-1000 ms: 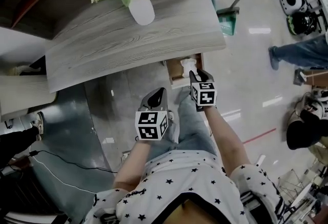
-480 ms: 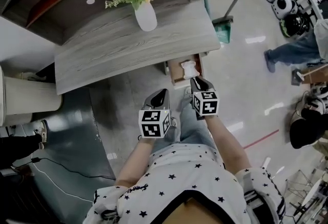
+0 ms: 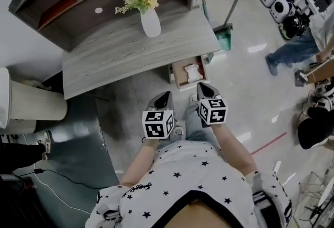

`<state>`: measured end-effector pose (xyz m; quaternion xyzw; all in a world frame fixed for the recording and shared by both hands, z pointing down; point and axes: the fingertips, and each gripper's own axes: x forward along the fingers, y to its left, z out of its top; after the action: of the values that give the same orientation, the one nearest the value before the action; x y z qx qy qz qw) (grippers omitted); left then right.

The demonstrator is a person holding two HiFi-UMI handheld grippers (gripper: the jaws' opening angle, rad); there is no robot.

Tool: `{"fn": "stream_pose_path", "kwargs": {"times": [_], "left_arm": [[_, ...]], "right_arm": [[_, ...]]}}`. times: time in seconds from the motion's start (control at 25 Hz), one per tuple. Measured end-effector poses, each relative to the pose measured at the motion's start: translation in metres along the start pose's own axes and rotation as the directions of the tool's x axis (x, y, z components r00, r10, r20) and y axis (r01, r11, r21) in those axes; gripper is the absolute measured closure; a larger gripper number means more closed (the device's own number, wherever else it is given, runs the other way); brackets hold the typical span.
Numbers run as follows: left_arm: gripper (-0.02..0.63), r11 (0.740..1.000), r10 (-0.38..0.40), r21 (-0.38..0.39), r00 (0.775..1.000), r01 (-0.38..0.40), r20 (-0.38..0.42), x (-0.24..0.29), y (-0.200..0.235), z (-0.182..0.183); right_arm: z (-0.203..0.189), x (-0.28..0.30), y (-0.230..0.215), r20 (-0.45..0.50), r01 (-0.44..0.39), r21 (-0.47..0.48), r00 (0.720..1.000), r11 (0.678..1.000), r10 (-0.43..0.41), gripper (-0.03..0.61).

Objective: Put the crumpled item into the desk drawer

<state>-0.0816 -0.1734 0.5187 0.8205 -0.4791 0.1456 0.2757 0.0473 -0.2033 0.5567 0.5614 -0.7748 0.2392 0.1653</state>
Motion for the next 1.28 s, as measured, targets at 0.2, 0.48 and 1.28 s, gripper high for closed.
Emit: {"fn": "stream_pose_path", "kwargs": {"times": [0.2, 0.48, 1.28], "left_arm": [[0.6, 0.999, -0.024, 0.025, 1.0, 0.023, 0.017, -0.013, -0.005, 0.003], [0.6, 0.998, -0.043, 0.042, 0.998, 0.041, 0.04, -0.027, -0.01, 0.004], [0.6, 0.999, -0.034, 0.036, 0.998, 0.032, 0.058, -0.039, -0.015, -0.001]], "right_arm": [[0.009, -0.023, 0.013, 0.044, -0.011, 0.002, 0.999, 1.0, 0.01, 0.584], [0.023, -0.05, 0.029, 0.097, -0.034, -0.002, 0.995, 0.999, 0.034, 0.584], [0.024, -0.076, 0.039, 0.119, -0.041, -0.038, 0.992, 0.998, 0.045, 0.586]]}}
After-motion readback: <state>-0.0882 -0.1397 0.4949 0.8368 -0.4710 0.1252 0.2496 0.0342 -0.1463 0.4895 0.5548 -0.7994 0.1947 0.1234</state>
